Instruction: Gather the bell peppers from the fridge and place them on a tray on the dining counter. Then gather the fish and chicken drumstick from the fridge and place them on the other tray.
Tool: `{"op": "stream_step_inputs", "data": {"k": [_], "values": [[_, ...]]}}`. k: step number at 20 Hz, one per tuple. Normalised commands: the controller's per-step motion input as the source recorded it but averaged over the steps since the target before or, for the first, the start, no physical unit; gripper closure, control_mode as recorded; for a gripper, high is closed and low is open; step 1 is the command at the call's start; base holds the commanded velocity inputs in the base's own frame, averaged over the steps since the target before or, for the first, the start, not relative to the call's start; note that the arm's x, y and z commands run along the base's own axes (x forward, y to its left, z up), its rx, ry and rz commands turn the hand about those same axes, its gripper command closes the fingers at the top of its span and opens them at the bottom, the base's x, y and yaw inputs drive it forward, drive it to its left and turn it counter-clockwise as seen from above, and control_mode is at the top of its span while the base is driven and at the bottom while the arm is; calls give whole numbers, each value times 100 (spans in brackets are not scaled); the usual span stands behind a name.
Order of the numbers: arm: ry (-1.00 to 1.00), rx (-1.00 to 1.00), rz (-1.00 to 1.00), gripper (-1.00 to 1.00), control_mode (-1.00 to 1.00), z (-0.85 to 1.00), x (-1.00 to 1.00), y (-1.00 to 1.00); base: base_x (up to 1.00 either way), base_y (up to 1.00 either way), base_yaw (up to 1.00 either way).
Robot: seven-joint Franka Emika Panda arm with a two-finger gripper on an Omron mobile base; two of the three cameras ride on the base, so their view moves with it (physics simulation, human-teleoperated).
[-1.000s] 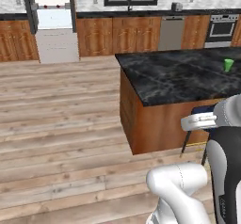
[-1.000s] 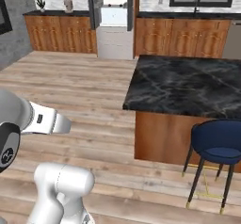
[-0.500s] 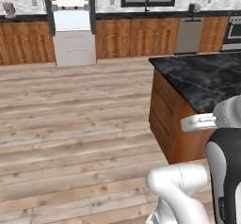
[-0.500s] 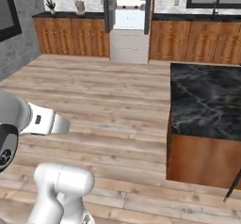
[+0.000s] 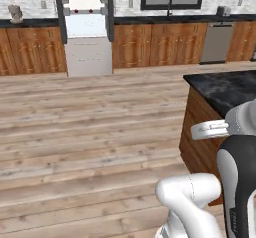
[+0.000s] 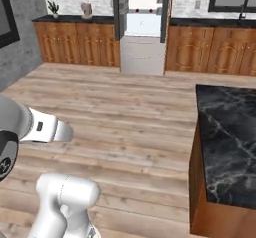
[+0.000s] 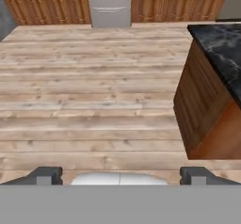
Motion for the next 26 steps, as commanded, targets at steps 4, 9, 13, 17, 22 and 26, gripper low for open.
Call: {"op": "stream_step_inputs", "data": {"k": [4,9,13,17,22,26], "values": [[0,0,0,-100,100,0,0,0,100,12,9],[0,0,0,-100,100,0,0,0,100,20,7],[0,0,0,-100,100,0,0,0,100,42,10],[0,0,0,-100,100,0,0,0,100,27,12],[0,0,0,-100,100,0,0,0,100,16,-1],[0,0,0,-100,100,0,0,0,100,20,-5]]}}
